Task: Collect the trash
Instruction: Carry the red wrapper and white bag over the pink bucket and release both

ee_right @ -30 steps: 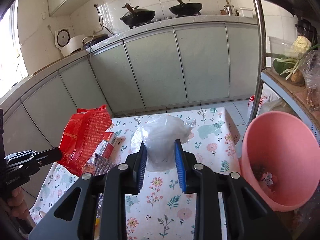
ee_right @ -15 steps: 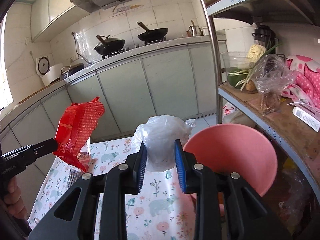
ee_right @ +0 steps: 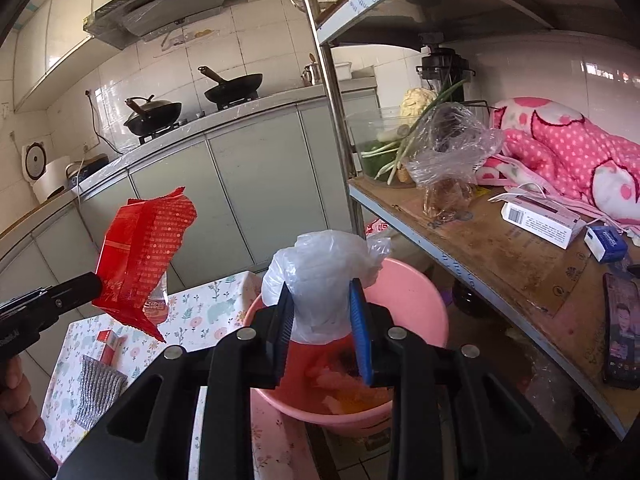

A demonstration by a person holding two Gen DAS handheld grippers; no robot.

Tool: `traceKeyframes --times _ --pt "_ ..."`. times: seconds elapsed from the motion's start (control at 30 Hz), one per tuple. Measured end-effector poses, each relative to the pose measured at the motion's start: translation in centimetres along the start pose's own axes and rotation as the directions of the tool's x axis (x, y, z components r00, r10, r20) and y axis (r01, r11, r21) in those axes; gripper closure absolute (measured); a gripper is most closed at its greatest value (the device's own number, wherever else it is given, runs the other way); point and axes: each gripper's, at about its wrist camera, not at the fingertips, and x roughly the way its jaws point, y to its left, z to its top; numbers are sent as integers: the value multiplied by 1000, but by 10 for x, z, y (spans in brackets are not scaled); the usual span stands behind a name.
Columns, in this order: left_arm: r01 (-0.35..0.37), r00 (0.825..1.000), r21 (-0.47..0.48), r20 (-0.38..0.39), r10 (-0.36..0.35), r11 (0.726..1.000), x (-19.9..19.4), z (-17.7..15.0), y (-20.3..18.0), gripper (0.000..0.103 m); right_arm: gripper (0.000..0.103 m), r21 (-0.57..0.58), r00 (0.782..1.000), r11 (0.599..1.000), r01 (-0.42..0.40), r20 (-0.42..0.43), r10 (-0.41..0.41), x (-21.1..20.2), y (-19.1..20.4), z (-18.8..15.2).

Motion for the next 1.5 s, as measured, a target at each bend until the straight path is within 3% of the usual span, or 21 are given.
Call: traceKeyframes --times 0.67,0.87,1.17,1.5 --pt "45 990 54 -137 -37 998 100 -9 -34 101 75 19 992 998 59 -116 -57 55 -23 -22" --pt "28 988 48 -150 -21 998 113 -14 -33 98 64 46 985 997 58 -164 -50 66 -30 -26" --pt "24 986 8 -166 -22 1000 110 -12 -23 86 60 59 985 997 54 -166 -44 65 -33 -29" --pt "33 991 -7 -131 -34 999 81 -6 -18 85 60 38 988 999 39 -153 -32 51 -22 -27"
